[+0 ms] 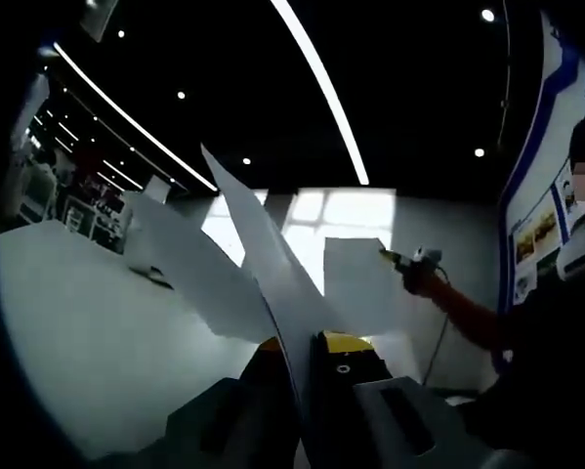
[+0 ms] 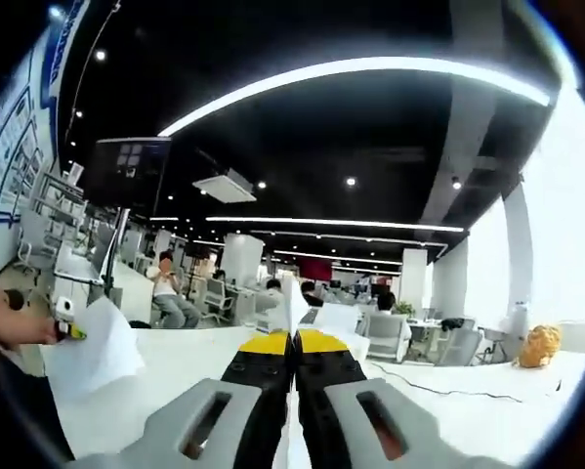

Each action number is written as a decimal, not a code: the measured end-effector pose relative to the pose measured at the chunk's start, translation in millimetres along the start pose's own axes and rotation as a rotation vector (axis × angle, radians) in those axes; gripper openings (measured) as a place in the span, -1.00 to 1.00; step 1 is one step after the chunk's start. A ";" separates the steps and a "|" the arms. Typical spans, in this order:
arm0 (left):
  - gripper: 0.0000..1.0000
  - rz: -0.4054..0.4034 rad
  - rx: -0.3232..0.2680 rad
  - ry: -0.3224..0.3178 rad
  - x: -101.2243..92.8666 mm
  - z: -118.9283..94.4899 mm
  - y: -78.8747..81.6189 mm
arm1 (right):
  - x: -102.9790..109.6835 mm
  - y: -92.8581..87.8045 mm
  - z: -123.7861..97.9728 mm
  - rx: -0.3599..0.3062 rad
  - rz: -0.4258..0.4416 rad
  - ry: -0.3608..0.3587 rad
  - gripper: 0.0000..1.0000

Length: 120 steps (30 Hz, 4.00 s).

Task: Organize the stack of printing papers by aligning and flattening the scattered papers on the table

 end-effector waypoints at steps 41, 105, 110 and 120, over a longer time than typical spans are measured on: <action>-0.84 0.012 0.004 0.012 3.2 -1.9 0.5 | 139.9 83.1 24.6 -0.164 -0.095 0.292 -1.00; -0.85 0.083 -0.061 0.041 7.3 -4.5 8.8 | 291.4 110.0 8.0 -0.301 0.197 0.654 -1.00; -0.85 0.084 -0.082 0.036 7.1 -6.1 12.1 | 300.2 89.1 22.1 -0.270 0.278 0.668 -1.00; -0.86 0.082 -0.100 0.020 5.6 -7.0 15.2 | 298.4 29.1 60.5 -0.144 0.371 0.621 -1.00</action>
Point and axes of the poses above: the point that each gripper's makers call its tool centre point, and the gripper's own axes: z roughly forward along the fingers, x roughly to its left, y roughly out of its top, the point moved 3 cm from there along -z, roughly backward along the fingers, and after that the axes turned 6 degrees about -z, right-handed, at the moved point
